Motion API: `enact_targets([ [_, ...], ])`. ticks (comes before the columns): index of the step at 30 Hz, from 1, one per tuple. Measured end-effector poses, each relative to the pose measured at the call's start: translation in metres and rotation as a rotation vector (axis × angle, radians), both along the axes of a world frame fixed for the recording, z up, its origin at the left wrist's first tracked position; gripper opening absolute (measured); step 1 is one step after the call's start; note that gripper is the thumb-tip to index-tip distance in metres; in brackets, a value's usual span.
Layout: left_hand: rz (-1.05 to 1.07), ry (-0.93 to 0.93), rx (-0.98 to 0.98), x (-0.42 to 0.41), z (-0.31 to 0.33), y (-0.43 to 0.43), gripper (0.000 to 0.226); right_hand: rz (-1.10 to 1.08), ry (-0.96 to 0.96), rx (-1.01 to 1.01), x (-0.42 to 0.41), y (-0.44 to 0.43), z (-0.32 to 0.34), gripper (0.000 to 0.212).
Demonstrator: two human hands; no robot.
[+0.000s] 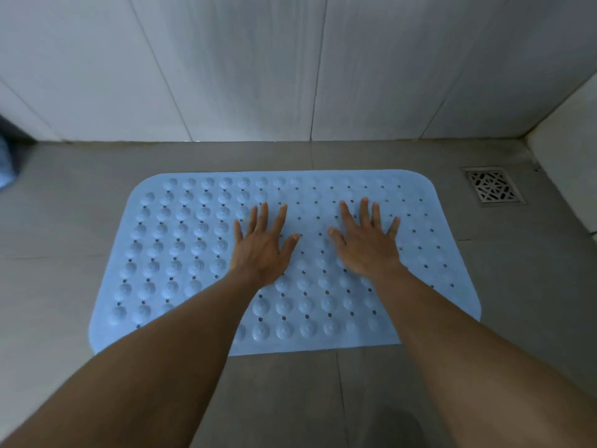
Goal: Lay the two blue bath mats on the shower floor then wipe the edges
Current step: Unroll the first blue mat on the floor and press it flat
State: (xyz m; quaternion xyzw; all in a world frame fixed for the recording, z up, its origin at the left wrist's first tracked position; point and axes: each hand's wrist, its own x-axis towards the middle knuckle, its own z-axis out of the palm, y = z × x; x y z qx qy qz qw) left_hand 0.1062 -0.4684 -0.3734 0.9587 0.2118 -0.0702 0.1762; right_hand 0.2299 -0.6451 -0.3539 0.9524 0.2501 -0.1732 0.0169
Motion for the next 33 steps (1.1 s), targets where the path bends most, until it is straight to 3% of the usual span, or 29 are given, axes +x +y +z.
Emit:
enact_targets([
  [8, 0.256, 0.041, 0.165, -0.126, -0.009, 0.087, 0.072, 0.130, 0.095, 0.127, -0.111, 0.096, -0.011, 0.075],
  [12, 0.234, 0.097, 0.140, -0.164, -0.017, 0.121, 0.073, 0.124, 0.086, 0.119, -0.160, 0.128, -0.028, 0.077],
  [15, 0.182, 0.106, 0.153, -0.172, -0.026, 0.127, 0.079, 0.093, 0.031, 0.083, -0.172, 0.134, -0.037, 0.077],
  [22, 0.197, 0.071, 0.163, -0.170, -0.032, 0.130, 0.079, 0.049, -0.007, 0.102, -0.177, 0.136, -0.038, 0.099],
  [33, 0.208, 0.085, 0.153, -0.167, -0.028, 0.130, 0.072, 0.047, -0.057, 0.107, -0.178, 0.139, -0.043, 0.084],
])
